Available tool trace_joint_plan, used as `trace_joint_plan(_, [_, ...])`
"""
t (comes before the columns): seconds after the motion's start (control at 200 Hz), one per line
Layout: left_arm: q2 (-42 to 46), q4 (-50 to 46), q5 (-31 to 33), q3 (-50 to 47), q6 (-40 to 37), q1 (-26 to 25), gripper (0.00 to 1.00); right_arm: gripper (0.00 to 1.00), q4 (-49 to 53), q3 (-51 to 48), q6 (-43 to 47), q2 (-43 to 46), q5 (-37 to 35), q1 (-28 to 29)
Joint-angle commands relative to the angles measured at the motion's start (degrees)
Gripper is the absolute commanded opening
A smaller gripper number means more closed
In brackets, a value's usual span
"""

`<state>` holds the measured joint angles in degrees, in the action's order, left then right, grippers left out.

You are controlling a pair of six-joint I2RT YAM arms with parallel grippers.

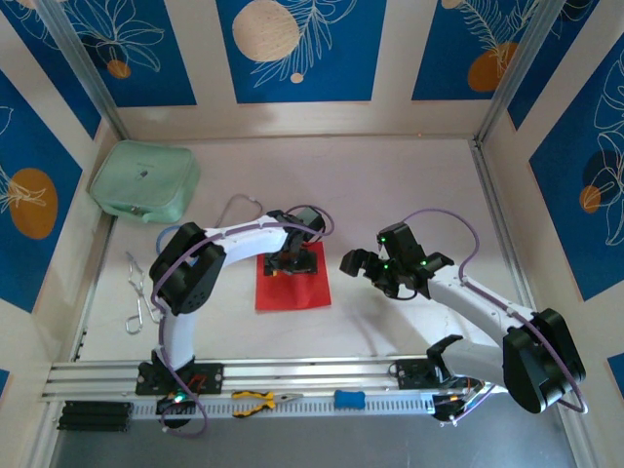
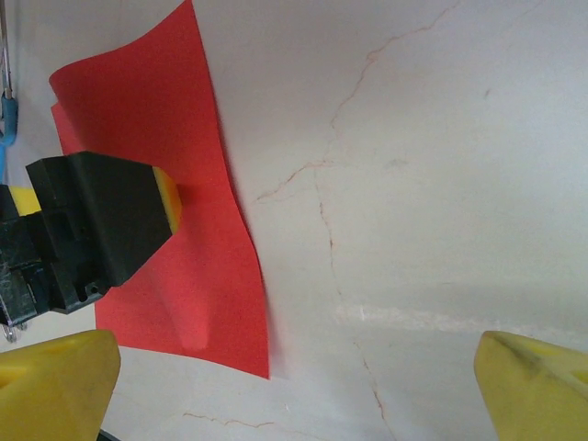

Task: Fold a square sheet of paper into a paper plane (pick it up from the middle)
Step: First fold the square sheet of paper in half at the center of the table.

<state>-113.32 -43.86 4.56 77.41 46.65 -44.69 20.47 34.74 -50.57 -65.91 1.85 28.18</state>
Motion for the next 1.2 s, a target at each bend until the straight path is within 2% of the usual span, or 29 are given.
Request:
trace_joint_plan(0.0, [-2.76, 0.87, -2.05, -2.52, 0.39, 0.13, 0.88, 0.98, 1.32, 0.88, -0.7, 0.61, -0.78, 0.47])
trace_joint_plan(0.16, [-1.23, 0.06, -0.85, -1.96, -0.46, -0.46, 0.91, 0.98, 1.68, 0.88, -0.76, 1.13, -1.24, 0.47])
trace_joint_plan(0.275, [0.56, -1.61, 1.31, -0.78, -1.17, -1.06, 0.99, 0.98, 1.61, 0.86, -0.5, 1.73, -1.17, 0.47])
trace_joint_plan(0.52, [3.43, -2.46, 3.53, -0.29, -0.87, -1.28, 1.0, 0.98, 1.33, 0.86, -0.49, 1.88, -0.97, 0.46])
trace_joint_plan(0.985, [-2.02, 0.31, -1.92, -3.04, 0.09, -1.28, 0.99, 0.98, 1.92, -0.12, -0.95, 3.38, -1.89, 0.42])
trace_joint_plan(1.195, [-1.54, 3.16, -3.24, -5.23, 0.99, -1.35, 0.98, 0.99, 2.86, -1.14, -1.55, 7.45, -8.31, 0.42])
